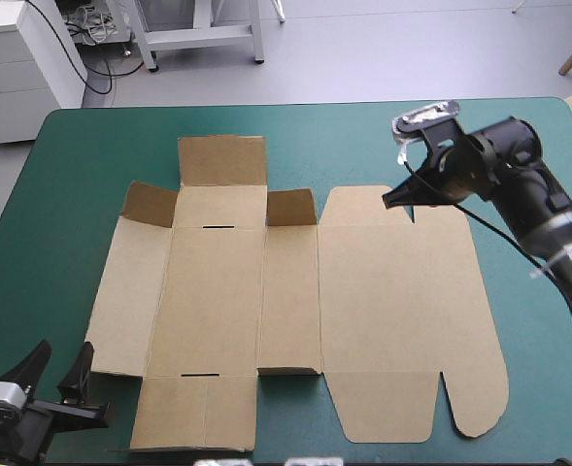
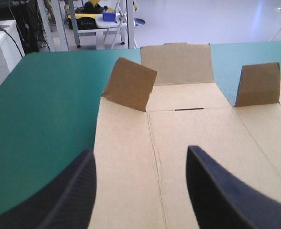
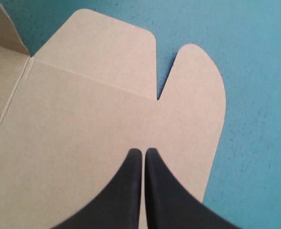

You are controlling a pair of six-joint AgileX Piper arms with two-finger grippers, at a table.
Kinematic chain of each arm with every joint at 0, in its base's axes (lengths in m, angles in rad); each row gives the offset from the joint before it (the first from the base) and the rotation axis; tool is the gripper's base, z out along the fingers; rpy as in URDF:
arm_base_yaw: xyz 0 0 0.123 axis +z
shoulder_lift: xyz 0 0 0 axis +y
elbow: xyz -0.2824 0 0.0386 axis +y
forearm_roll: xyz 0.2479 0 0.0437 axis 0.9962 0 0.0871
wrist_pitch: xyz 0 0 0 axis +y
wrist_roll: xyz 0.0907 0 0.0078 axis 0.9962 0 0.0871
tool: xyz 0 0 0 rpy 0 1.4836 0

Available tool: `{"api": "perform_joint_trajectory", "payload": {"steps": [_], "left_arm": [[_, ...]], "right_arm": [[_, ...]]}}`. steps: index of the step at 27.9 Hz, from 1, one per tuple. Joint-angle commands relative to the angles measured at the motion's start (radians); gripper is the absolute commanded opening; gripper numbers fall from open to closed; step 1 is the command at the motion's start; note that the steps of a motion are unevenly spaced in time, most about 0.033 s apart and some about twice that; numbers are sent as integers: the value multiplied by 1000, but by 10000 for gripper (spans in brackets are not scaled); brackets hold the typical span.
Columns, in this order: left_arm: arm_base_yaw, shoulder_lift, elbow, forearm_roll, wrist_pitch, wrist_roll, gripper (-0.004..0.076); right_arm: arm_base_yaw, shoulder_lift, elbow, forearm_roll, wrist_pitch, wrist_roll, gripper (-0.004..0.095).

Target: Fold the box

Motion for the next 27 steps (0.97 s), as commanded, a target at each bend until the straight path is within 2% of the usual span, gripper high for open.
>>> {"api": "perform_joint_trajectory", "payload": {"steps": [1, 6, 12, 17, 18, 21, 24, 27], "left_arm": [[2, 132, -111, 9, -95, -3, 403], [2, 354, -256, 80, -125, -3, 404], [2, 556, -375, 87, -176, 4, 426], [2, 725, -479, 122, -62, -7, 617], [2, 751, -501, 118, -54, -12, 635], [2, 855, -563, 111, -14, -12, 634], [2, 941, -586, 111, 92, -14, 634], [2, 998, -586, 115, 149, -3, 634]], "right_arm": [[-7, -183, 181, 1, -140, 11, -2], [-7, -374, 431, 33, -211, 20, -2], [-7, -599, 653, 64, -225, 36, -2], [-7, -776, 764, 68, -226, 54, -2], [-7, -808, 779, 68, -226, 54, -2], [-7, -907, 806, 73, -182, 54, -2], [-7, -967, 810, 67, -120, 45, -2], [-7, -988, 810, 60, -104, 19, -2]]}}
